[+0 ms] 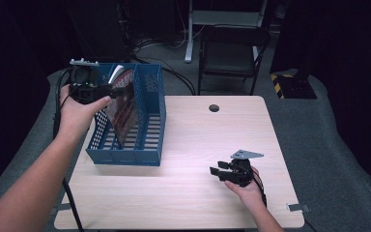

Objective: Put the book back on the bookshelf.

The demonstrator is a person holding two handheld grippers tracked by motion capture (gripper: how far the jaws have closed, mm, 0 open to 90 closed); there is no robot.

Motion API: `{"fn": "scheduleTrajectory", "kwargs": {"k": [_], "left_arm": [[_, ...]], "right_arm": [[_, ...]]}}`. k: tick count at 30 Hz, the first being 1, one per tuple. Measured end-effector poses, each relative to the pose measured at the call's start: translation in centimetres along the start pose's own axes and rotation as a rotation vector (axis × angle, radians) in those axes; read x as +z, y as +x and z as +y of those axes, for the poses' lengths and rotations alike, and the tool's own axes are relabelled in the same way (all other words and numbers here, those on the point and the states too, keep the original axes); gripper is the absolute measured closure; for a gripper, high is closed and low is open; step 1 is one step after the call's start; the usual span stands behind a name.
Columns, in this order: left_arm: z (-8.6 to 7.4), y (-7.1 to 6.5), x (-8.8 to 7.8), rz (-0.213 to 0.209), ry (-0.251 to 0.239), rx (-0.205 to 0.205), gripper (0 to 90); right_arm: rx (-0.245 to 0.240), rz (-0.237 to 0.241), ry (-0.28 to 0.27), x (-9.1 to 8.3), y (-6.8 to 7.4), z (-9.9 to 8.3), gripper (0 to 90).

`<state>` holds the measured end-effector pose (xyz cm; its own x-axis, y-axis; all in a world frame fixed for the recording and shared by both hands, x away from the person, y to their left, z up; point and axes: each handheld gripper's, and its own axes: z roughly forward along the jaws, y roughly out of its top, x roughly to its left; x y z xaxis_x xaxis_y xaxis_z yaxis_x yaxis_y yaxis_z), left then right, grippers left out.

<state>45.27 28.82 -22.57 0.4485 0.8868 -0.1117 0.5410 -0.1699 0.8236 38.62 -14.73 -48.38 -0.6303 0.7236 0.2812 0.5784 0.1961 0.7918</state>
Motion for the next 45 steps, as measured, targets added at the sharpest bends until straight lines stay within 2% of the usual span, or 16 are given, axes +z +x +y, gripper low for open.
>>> {"fn": "scheduleTrajectory", "kwargs": {"k": [4, 6, 8, 9, 10, 15, 21, 26, 31, 34, 39, 40, 41, 45], "left_arm": [[-0.1, -1.2, -0.3, -0.025, 0.005, 0.029, 45.8], [-0.2, -2.1, -0.5, -0.05, 0.009, 0.06, 45.7], [-0.2, -2.4, -0.5, -0.053, 0.009, 0.073, 45.7], [-0.3, -3.0, -0.5, -0.069, 0.013, 0.086, 45.6], [-0.3, -3.0, -0.5, -0.069, 0.013, 0.086, 45.5], [-0.6, -4.8, -0.2, -0.114, 0.037, 0.138, 45.0], [-0.9, -5.8, 0.3, -0.146, 0.055, 0.174, 44.8], [-1.5, -6.5, 0.7, -0.174, 0.061, 0.184, 44.7], [-2.6, -7.1, 1.3, -0.21, 0.057, 0.181, 44.6], [-3.6, -7.6, 1.9, -0.23, 0.076, 0.191, 44.6], [-5.5, -8.2, 3.0, -0.236, 0.078, 0.211, 44.6], [-5.7, -8.2, 3.1, -0.242, 0.097, 0.225, 44.6], [-6.0, -8.4, 3.4, -0.238, 0.094, 0.219, 44.5], [-7.3, -8.9, 4.3, -0.224, 0.116, 0.258, 44.4]], "right_arm": [[0.005, 0.003, 0.002, 0.0, 0.0, 0.0, 49.5], [-0.001, -0.001, 0.005, 0.1, 0.0, 0.0, 49.5], [0.0, 0.001, 0.007, 0.1, 0.1, 0.0, 49.5], [0.001, 0.001, 0.007, 0.1, 0.1, 0.0, 49.5], [0.001, 0.001, 0.007, 0.1, 0.1, 0.0, 49.5], [0.002, 0.0, 0.001, 0.1, 0.0, 0.0, 49.4], [0.007, 0.002, 0.008, 0.1, 0.0, 0.0, 49.4], [0.005, 0.002, 0.006, 0.1, 0.0, 0.0, 49.4], [0.007, 0.003, 0.007, 0.1, 0.0, 0.0, 49.4], [0.007, 0.002, 0.008, 0.2, 0.0, 0.0, 49.3], [0.01, 0.001, 0.005, 0.2, 0.0, 0.0, 49.2], [0.01, 0.001, 0.007, 0.2, 0.0, 0.0, 49.2], [0.009, -0.001, 0.009, 0.2, 0.0, 0.0, 49.1], [0.002, -0.001, 0.009, 0.3, 0.0, 0.0, 49.0]]}}
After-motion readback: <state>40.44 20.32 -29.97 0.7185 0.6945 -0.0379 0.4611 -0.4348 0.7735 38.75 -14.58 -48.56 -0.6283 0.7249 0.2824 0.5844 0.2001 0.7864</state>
